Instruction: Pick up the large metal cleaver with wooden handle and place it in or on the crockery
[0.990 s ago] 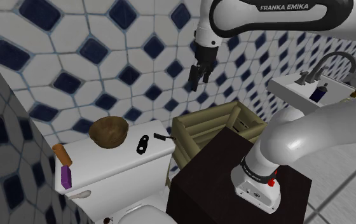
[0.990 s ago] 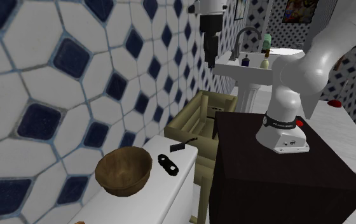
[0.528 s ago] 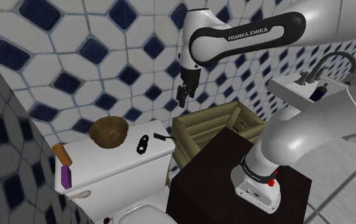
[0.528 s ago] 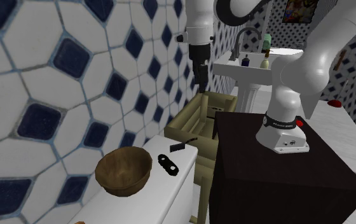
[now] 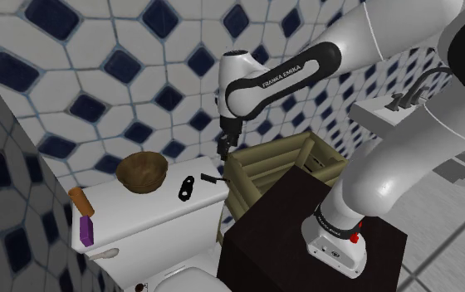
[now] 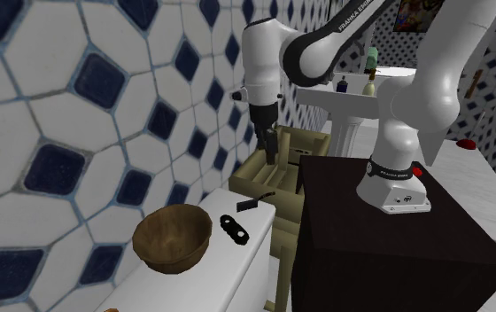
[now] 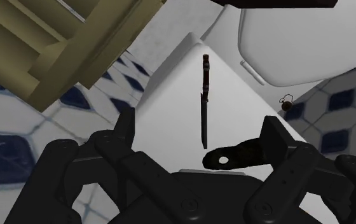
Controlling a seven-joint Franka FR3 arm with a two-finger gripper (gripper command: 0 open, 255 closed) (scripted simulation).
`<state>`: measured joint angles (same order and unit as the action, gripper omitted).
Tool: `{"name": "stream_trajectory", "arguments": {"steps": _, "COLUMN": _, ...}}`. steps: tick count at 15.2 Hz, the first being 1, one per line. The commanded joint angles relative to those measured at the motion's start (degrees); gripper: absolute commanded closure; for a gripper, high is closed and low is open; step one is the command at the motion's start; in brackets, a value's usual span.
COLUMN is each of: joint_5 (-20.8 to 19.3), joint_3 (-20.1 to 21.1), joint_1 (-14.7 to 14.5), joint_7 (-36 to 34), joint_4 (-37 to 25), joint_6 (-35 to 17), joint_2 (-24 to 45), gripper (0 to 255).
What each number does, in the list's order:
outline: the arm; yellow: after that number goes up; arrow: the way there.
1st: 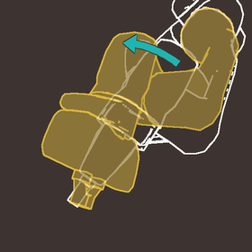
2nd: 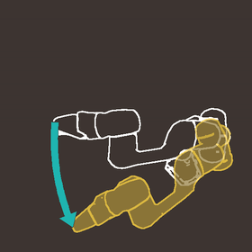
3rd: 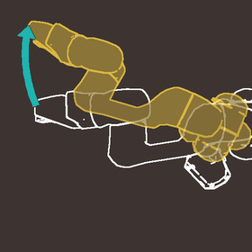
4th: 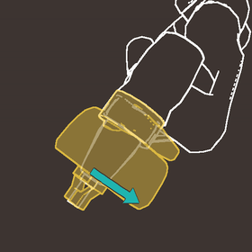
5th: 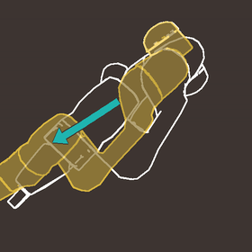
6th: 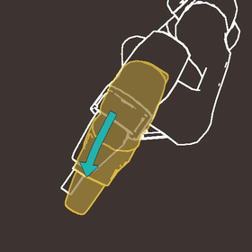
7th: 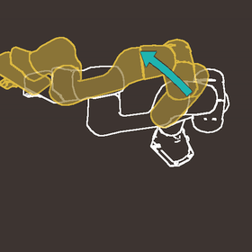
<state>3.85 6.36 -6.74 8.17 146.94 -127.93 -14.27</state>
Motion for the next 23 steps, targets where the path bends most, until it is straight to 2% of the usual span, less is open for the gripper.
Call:
{"name": "stream_trajectory", "arguments": {"steps": 1, "joint_5": -0.1, "joint_3": 0.5, "joint_1": -0.5, "joint_7": 0.7, "joint_4": -0.4, "joint_6": -4.0, "joint_2": 4.5, "gripper": 0}}
{"name": "stream_trajectory", "arguments": {"steps": 7, "joint_5": -1.7, "joint_3": 1.9, "joint_1": -1.8, "joint_7": 2.0, "joint_4": -3.0, "joint_6": -13.9, "joint_2": 18.0, "gripper": 0}}
{"name": "stream_trajectory", "arguments": {"steps": 15, "joint_5": -2.8, "joint_3": 1.7, "joint_1": -2.0, "joint_7": 1.2, "joint_4": -2.0, "joint_6": -20.3, "joint_2": 23.5, "gripper": 0}}
{"name": "stream_trajectory", "arguments": {"steps": 23, "joint_5": -2.7, "joint_3": 1.7, "joint_1": -2.0, "joint_7": 1.2, "joint_4": -2.0, "joint_6": -20.2, "joint_2": 23.5, "gripper": 0}}
